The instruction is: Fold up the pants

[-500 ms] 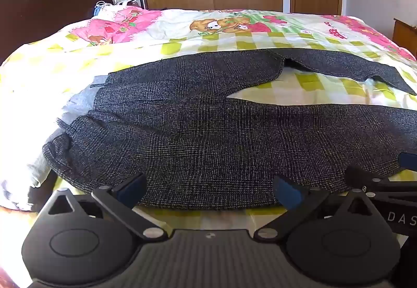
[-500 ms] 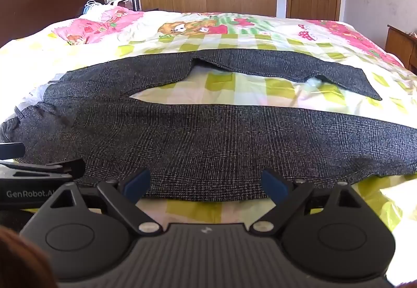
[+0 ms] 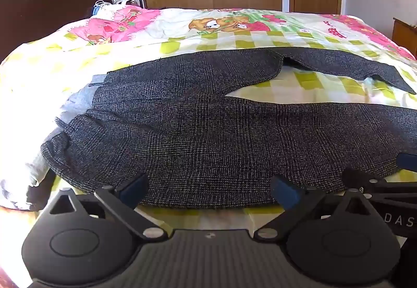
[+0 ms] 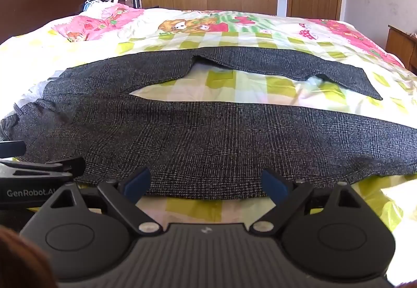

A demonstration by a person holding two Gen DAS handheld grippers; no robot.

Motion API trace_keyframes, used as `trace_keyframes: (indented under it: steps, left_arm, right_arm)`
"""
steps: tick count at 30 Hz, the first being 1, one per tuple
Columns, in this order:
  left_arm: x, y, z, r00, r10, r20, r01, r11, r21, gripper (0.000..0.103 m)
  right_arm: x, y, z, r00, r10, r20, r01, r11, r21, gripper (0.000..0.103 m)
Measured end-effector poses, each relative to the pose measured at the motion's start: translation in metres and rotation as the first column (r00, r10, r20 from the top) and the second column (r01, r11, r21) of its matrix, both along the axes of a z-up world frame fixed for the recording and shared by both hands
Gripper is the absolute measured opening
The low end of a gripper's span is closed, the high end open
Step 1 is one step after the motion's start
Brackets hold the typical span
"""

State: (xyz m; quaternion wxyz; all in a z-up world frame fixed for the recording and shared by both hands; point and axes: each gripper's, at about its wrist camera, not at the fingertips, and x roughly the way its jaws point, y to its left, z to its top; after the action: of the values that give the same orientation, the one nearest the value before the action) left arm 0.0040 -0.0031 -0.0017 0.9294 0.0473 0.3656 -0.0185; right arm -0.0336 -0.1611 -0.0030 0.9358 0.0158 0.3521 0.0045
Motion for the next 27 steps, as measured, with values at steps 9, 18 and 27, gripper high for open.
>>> trace_keyframes:
  steps: [9, 18, 27]
  left_arm:
    - [-0.0039, -0.0005, -0.0017, 1.000, -0.003, 0.000, 0.003, 1.000, 0.002, 0.103]
    - [-0.0043, -0.0009, -0.0015, 1.000, -0.003, -0.001, 0.003, 1.000, -0.002, 0.103]
    - [-0.0039, -0.0003, -0.0017, 1.000, -0.003, -0.001, 0.003, 1.000, -0.001, 0.103]
  right_arm:
    - [0.0026, 0.0005, -0.0022, 1.000, 0.004, -0.006, -0.004, 1.000, -0.001, 0.090]
    - [0.0028, 0.0005, -0.0021, 1.000, 0.004, -0.006, -0.004, 1.000, -0.001, 0.089]
    - [0.0030, 0.0012, -0.0021, 1.000, 0.005, -0.008, -0.005, 1.000, -0.001, 0.088]
